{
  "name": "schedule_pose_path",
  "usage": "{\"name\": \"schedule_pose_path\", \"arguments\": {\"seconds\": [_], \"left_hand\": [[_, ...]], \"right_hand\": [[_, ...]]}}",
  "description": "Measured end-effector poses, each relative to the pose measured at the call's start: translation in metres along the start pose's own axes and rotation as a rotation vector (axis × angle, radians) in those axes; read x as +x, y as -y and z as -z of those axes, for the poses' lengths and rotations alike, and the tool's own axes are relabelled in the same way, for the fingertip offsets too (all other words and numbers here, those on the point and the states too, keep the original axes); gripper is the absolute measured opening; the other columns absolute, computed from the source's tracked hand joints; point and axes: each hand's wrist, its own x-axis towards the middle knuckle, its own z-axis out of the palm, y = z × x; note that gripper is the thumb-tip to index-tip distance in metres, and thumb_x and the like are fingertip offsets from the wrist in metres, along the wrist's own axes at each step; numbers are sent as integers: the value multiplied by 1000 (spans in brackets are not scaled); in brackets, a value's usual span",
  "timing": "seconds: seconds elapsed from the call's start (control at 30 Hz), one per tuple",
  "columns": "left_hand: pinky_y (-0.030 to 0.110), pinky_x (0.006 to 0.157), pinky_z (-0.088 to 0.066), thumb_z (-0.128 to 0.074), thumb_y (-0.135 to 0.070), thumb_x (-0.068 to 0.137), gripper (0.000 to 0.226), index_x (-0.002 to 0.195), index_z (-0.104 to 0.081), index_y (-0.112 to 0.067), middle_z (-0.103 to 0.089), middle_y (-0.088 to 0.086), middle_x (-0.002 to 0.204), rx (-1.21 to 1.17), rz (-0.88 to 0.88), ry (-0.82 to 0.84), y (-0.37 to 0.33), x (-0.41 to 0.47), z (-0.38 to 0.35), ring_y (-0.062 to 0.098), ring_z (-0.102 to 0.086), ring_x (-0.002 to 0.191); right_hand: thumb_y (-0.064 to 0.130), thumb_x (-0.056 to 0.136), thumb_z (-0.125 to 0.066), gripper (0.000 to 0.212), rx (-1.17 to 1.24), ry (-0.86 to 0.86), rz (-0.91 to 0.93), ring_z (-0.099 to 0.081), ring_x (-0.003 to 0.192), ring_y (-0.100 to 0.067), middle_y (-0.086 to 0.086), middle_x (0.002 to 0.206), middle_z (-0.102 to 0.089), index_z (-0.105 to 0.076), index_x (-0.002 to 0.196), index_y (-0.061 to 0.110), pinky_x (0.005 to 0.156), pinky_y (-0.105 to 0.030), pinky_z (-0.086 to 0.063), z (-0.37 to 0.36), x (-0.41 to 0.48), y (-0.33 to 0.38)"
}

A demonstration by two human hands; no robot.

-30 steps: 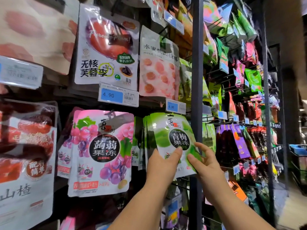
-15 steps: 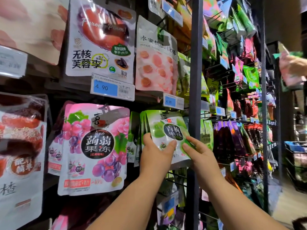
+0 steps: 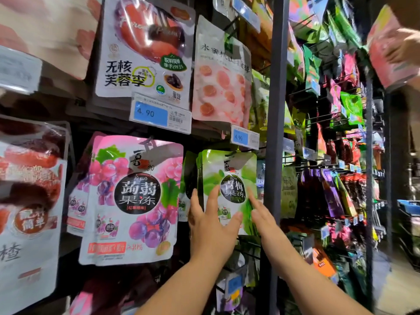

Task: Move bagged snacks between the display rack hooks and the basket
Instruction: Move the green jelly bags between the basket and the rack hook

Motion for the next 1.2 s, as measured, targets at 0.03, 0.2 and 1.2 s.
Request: {"name": "schedule_pose_path", "arguments": {"seconds": [0.03, 0.2, 1.2], "left_hand": [[41, 113, -30, -59, -54, 89, 74, 147, -12, -54, 17, -18, 158, -23, -1, 10, 2, 1, -1, 18, -7, 149], [42, 114, -30, -56, -54, 91, 75, 148, -7, -56, 9, -10, 162, -12, 23, 6, 12, 10, -6, 18, -9, 150], [40, 116, -13, -63, -24, 93, 73, 152, -19, -22, 5, 10, 163, -51, 95, -204, 26, -59, -24, 30, -6, 149]], "right_hand": [[57, 91, -28, 47, 72, -3, -23, -3, 146, 4, 46, 139, -12, -17, 136, 64, 123, -33, -6, -3, 2, -4], [29, 106, -37, 46, 254, 19, -70, -19, 136, 11, 53, 126, -25, -24, 131, 66, 108, -18, -22, -14, 17, -14], [20, 105, -42, 38, 128, 148, -114, -44, 134, -4, 9, 142, -46, -39, 134, 44, 99, -12, -42, 27, -70, -18]]}}
